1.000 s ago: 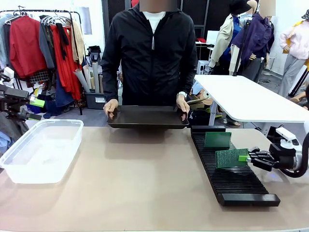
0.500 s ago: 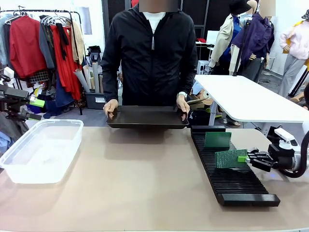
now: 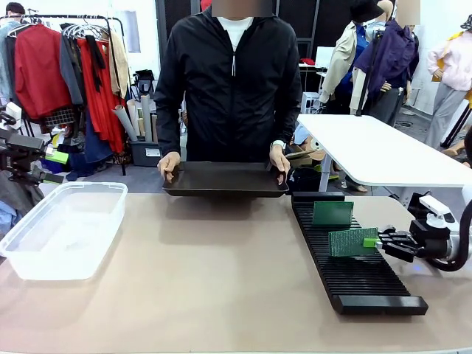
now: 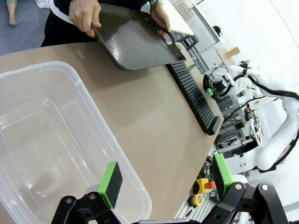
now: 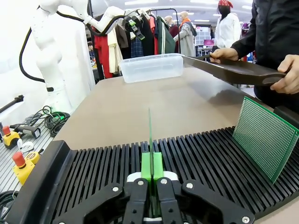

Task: Sort PCBs into racks and boxes based on the side picked up.
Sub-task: If the short side of the Blank PCB is picked up, insert it into the PCB Rack ; if the long side is picked up, place it in the Organizing box.

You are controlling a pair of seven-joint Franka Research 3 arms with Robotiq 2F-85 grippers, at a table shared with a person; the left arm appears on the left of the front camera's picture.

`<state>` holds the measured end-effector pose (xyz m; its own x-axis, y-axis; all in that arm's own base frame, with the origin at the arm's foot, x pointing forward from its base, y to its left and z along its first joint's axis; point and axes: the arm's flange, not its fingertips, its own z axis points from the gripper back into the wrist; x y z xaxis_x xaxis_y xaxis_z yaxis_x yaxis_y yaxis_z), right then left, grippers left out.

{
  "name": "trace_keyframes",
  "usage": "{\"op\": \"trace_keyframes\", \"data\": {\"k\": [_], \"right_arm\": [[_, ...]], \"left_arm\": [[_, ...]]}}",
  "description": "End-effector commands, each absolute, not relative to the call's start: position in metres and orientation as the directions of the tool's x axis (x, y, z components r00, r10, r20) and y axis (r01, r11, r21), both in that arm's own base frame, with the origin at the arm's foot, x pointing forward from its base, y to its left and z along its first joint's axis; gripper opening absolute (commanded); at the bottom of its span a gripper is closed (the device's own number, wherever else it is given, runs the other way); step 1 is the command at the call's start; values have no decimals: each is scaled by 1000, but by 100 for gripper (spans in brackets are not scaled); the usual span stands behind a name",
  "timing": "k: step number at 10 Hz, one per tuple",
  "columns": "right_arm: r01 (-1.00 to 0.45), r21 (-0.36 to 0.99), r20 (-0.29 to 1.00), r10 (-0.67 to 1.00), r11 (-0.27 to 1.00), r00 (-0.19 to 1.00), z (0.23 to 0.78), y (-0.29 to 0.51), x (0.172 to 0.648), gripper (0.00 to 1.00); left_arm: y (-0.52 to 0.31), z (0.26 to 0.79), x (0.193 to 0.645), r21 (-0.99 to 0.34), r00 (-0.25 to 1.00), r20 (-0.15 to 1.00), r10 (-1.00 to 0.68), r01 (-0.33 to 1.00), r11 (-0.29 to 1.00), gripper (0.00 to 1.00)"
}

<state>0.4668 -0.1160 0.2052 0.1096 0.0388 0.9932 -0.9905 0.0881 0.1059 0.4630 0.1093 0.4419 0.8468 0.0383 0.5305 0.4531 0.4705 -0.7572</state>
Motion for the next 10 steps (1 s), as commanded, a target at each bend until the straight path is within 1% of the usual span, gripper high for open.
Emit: {"op": "trace_keyframes", "data": {"k": [1,10], "right_arm": [[-991,105,993,40,88,109,205,-116,467,0],[-992,90,994,55,91,95,198,-121,466,0]], "left_arm": [[109,444,462,-759,848,528,40,451,470,100],[109,444,462,-759,848,528,40,451,470,100]]}}
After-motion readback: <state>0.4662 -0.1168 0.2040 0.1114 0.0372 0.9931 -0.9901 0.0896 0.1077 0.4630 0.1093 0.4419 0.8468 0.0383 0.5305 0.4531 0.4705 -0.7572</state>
